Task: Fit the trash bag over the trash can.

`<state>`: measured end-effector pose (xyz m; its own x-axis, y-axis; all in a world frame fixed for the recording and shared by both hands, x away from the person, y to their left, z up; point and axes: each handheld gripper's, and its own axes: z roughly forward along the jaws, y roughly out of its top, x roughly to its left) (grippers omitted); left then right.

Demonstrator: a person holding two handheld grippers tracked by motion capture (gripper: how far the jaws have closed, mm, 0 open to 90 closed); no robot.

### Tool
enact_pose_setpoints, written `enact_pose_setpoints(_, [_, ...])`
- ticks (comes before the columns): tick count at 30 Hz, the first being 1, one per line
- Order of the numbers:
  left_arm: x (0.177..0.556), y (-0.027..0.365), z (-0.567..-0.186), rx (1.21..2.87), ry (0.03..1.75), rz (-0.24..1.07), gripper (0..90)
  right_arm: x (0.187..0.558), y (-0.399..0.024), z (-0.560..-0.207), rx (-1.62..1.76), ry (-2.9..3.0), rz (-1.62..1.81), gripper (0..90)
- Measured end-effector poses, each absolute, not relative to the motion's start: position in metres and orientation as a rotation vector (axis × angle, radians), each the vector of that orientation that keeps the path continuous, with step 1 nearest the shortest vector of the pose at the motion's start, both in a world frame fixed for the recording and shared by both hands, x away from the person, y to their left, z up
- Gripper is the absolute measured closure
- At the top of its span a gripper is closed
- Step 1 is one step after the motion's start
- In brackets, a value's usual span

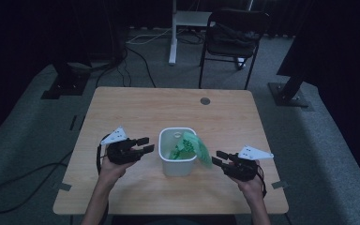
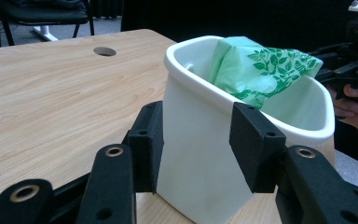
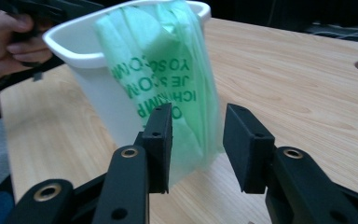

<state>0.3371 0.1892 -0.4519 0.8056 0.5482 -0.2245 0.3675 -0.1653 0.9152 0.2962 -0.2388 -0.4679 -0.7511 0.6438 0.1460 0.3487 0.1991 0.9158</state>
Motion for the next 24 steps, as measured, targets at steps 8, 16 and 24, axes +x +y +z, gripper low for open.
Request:
enact_pose_setpoints(8, [0.337, 0.189, -0.453, 1.782, 0.708, 0.186, 55.8, 0.301, -0.232, -0.471, 0.981, 2.183, 1.517, 64.5])
enact_pose_setpoints(16, [0.337, 0.188, -0.454, 1.784, 0.71, 0.181, 55.8, 0.306, -0.216, -0.475, 0.969, 2.2, 1.451, 62.9])
enact_pose_setpoints(24, [0.337, 0.19, -0.454, 1.781, 0.712, 0.183, 55.8, 0.309, -0.204, -0.475, 0.93, 2.216, 1.478, 54.9])
